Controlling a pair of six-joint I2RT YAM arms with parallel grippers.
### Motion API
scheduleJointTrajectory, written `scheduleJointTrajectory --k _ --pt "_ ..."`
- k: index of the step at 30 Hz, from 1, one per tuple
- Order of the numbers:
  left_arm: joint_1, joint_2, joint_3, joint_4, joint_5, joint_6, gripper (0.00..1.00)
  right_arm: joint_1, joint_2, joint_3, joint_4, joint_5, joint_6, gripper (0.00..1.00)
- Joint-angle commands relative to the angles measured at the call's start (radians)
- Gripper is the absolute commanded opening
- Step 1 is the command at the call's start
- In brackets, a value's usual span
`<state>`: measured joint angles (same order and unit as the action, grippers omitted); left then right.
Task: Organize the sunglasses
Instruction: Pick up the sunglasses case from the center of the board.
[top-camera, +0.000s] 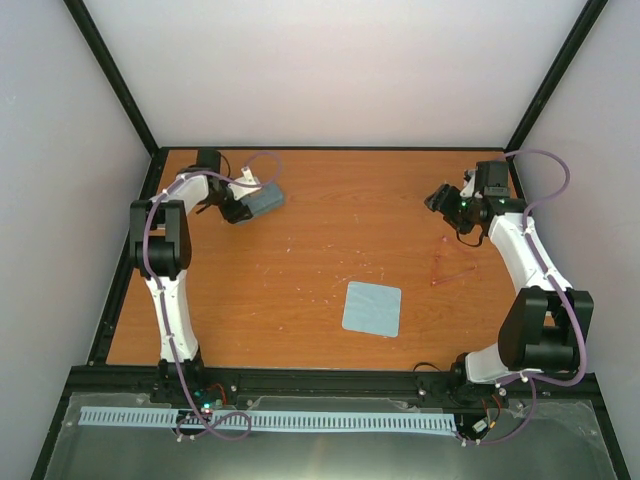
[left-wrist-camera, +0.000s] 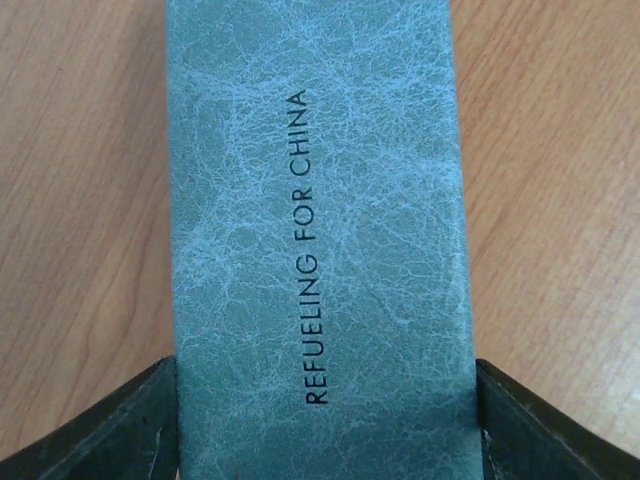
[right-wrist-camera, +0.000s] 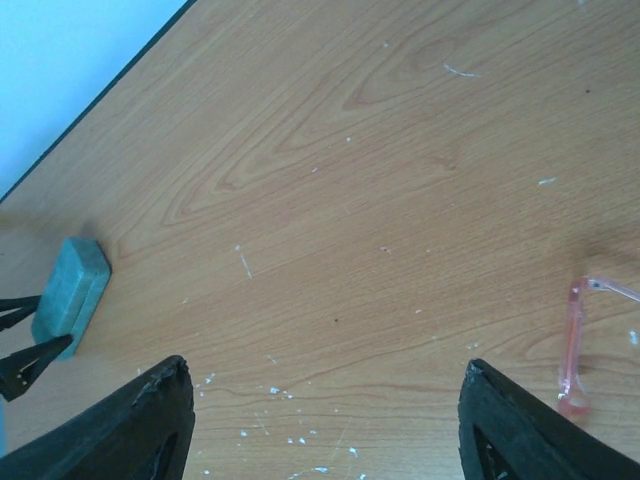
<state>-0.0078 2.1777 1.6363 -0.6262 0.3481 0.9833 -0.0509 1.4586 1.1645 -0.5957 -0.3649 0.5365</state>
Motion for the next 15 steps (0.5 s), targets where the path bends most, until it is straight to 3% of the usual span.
scheduleJointTrajectory --k 1,4,8,12,15 --pt "-0.01 0.028 0.07 -0.129 0.063 -0.015 0.31 -0.002 0.007 0.018 0.047 -0.062 -0.021 0.71" --pt "-0.009 0.032 0.178 -0.266 0.209 -0.07 0.26 0.007 -0.021 -0.009 0.129 -0.132 -0.041 0.79" --pt "-0.01 0.061 0.389 -0.474 0.537 -0.175 0.27 0.018 -0.068 -0.068 0.304 -0.214 -0.029 0.85" --pt "-0.01 0.065 0.487 -0.522 0.82 -0.33 0.27 0.034 -0.067 -0.127 0.564 -0.33 0.057 0.85" --pt "-0.01 0.061 0.478 -0.504 1.031 -0.434 0.27 0.096 -0.024 -0.121 0.711 -0.377 0.118 0.88"
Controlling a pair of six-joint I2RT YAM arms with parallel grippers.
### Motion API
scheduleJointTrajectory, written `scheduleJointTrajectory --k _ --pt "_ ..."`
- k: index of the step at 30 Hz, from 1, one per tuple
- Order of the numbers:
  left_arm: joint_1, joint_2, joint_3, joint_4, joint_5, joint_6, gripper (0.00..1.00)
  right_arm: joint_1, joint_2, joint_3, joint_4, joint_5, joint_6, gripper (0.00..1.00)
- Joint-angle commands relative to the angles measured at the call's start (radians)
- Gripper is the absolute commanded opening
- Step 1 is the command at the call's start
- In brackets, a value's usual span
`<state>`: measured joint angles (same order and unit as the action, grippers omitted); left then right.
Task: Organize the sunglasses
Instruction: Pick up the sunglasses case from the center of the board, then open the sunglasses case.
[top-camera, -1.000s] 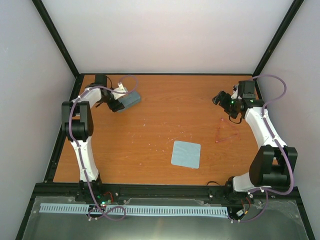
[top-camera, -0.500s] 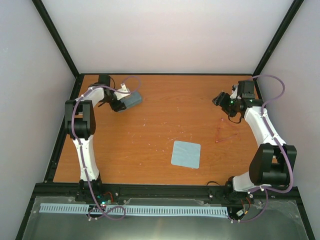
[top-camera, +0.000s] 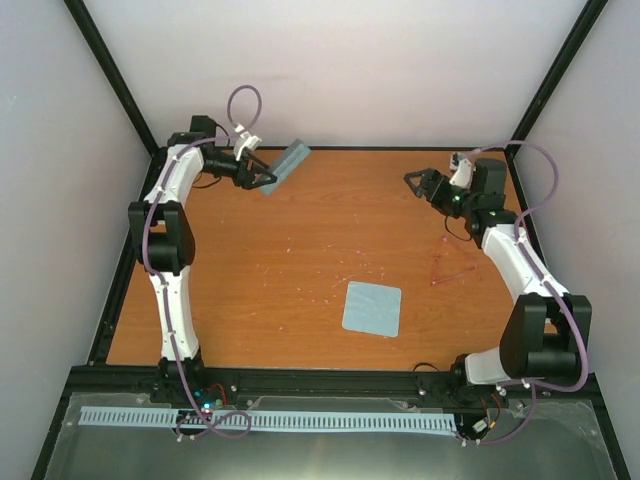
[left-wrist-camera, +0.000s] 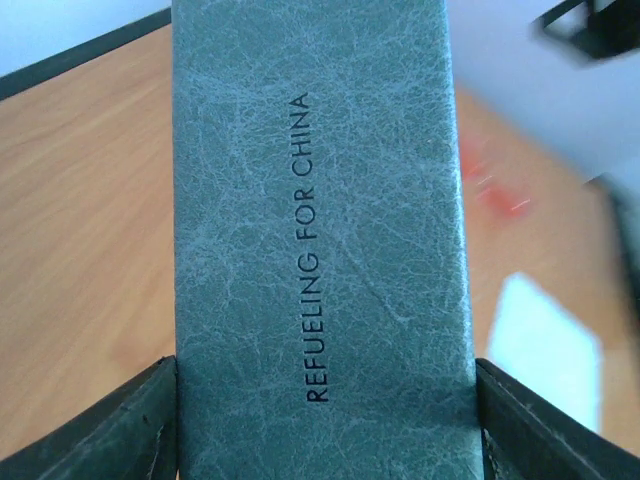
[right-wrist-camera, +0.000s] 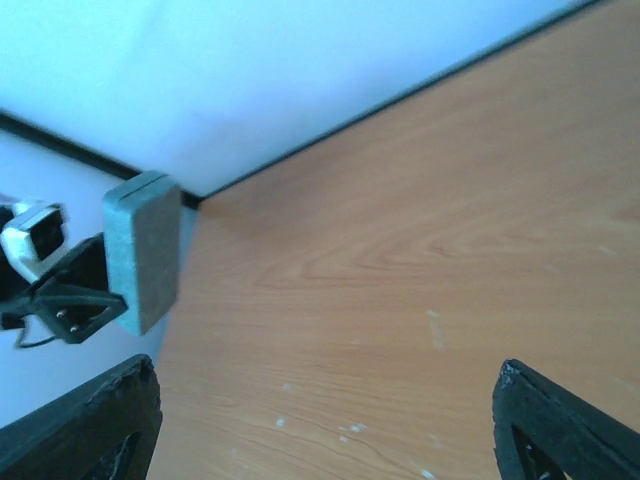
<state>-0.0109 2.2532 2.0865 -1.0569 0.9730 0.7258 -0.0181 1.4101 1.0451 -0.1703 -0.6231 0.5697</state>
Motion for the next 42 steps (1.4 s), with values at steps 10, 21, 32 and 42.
scheduleJointTrajectory --k 10,21,32,42 --pt "-0.027 -0.044 -0.06 -0.124 0.775 -0.165 0.23 0.361 0.372 0.325 0.434 -0.2 0.162 0.93" --pt "-0.048 -0.118 -0.115 -0.095 0.833 -0.179 0.21 0.464 0.481 0.462 0.426 -0.198 0.168 0.94" --pt "-0.063 -0.148 -0.097 -0.057 0.877 -0.223 0.2 0.482 0.52 0.489 0.451 -0.178 0.178 0.95" --pt "-0.08 -0.172 -0.126 0.12 0.98 -0.431 0.21 0.486 0.558 0.518 0.586 -0.241 0.259 0.76"
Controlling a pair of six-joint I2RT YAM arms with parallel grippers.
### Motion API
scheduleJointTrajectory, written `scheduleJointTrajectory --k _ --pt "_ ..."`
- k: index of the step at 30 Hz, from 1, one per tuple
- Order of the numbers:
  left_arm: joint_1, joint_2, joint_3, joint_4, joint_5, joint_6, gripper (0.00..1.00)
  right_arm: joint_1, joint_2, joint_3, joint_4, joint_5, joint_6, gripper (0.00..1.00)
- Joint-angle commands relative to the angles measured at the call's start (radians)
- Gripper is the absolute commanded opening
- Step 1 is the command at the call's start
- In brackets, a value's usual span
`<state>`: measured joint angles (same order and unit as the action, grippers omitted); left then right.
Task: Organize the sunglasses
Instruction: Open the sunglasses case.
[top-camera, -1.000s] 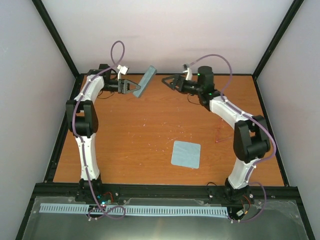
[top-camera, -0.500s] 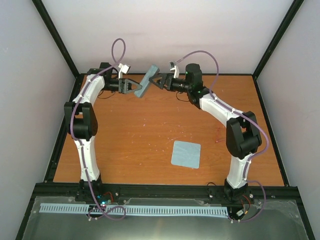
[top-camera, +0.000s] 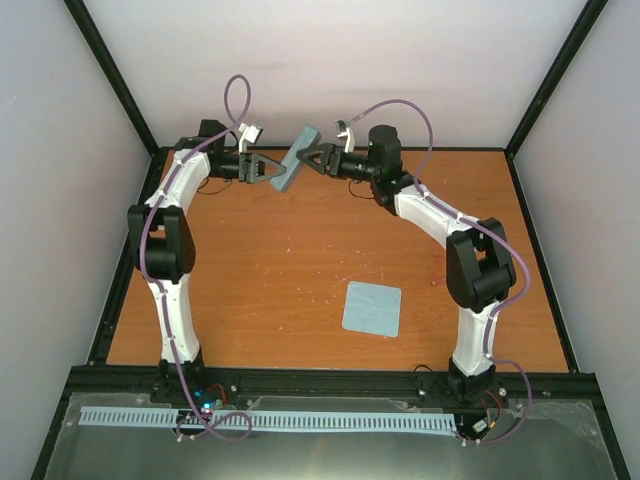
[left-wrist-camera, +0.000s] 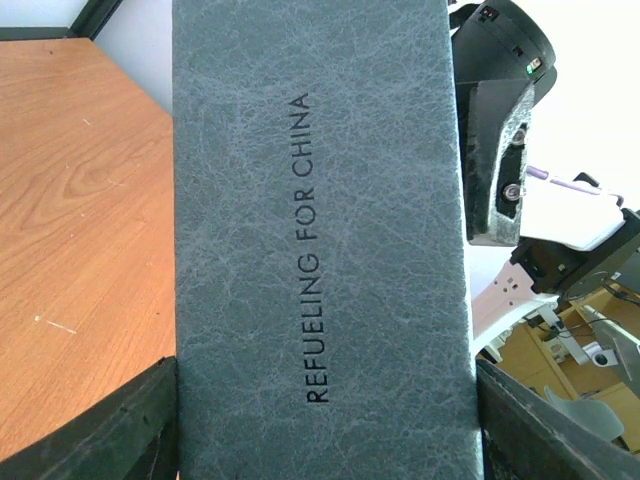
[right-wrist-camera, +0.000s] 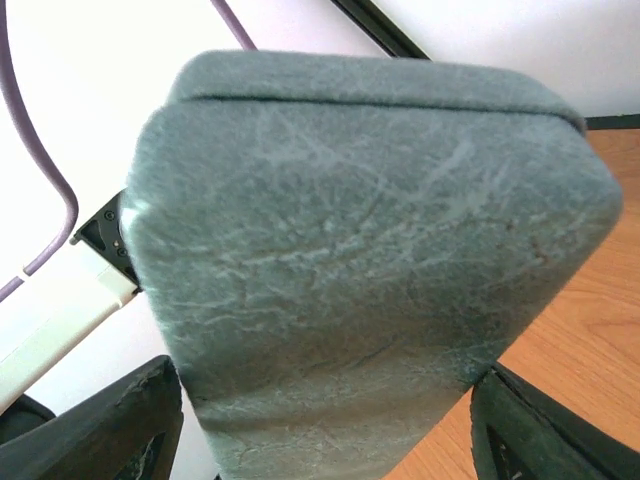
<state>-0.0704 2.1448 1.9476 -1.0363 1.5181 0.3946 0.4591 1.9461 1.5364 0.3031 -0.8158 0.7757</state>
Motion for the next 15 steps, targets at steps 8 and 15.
scheduleJointTrajectory --k 8,15 --pt "-0.045 -0.074 0.027 0.098 0.435 -0.111 0.22 0.018 0.035 0.019 0.196 -0.09 0.1 0.82" --pt "-0.052 -0.086 0.016 0.11 0.434 -0.125 0.63 0.019 0.023 -0.011 0.254 -0.115 0.133 0.36"
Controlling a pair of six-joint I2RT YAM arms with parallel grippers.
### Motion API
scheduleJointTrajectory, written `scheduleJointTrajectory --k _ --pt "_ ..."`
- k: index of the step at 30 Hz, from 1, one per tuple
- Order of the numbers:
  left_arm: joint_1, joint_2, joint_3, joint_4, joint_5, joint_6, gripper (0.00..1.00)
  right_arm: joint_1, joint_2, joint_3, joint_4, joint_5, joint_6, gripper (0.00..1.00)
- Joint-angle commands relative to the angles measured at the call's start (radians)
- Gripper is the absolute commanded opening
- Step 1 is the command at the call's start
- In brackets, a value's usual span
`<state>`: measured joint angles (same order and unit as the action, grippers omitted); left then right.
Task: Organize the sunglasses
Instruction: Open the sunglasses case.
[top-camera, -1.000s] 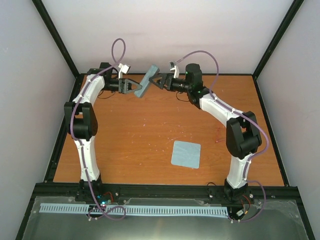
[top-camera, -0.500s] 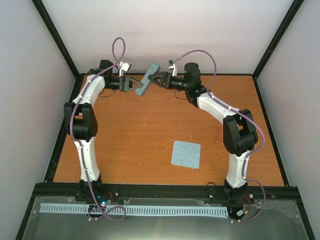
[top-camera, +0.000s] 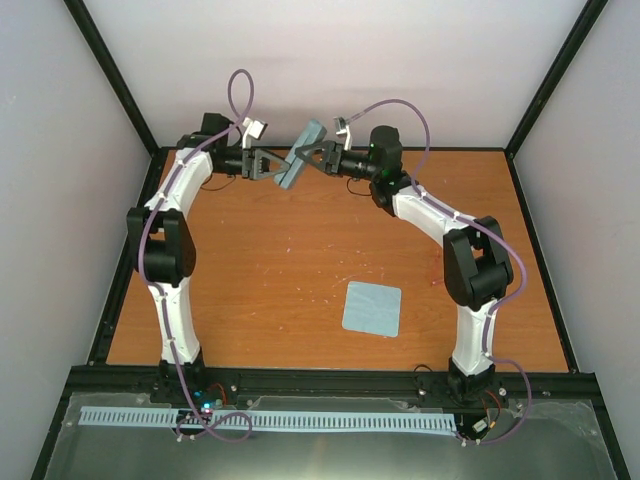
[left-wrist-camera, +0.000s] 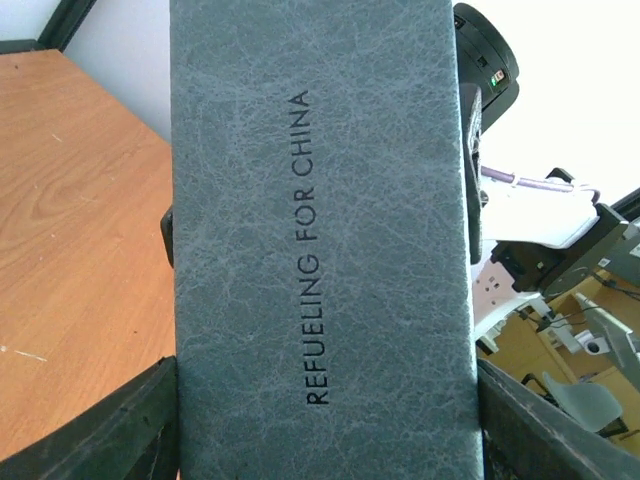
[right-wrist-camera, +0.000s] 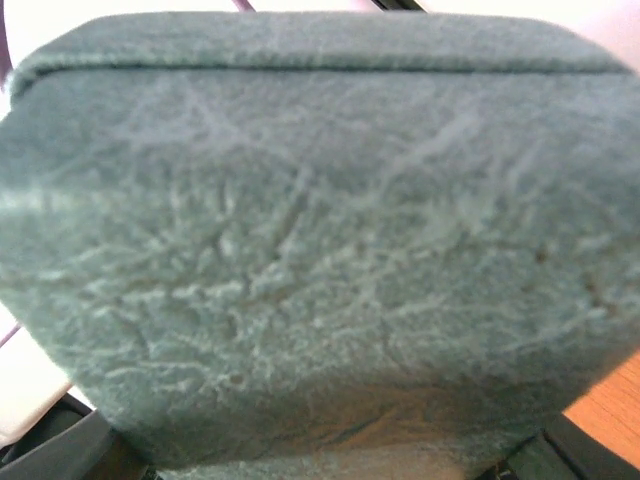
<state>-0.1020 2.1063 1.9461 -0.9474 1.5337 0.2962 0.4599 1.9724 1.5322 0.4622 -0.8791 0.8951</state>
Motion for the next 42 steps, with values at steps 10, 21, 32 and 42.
scheduleJointTrajectory --k 10,21,32,42 --pt "-0.021 -0.03 0.038 -0.07 0.077 0.111 0.99 0.019 -0.086 -0.034 -0.101 -0.051 -0.121 0.27" --pt "-0.021 -0.02 -0.015 -0.147 -0.178 0.311 1.0 0.02 -0.109 -0.032 -0.092 -0.1 -0.09 0.29" --pt "0.002 0.053 0.01 -0.126 -0.269 0.31 0.99 0.019 -0.16 -0.033 -0.217 -0.165 -0.142 0.3" --pt "0.071 0.152 0.116 -0.185 -0.276 0.338 1.0 0.019 -0.212 -0.043 -0.35 -0.167 -0.221 0.3"
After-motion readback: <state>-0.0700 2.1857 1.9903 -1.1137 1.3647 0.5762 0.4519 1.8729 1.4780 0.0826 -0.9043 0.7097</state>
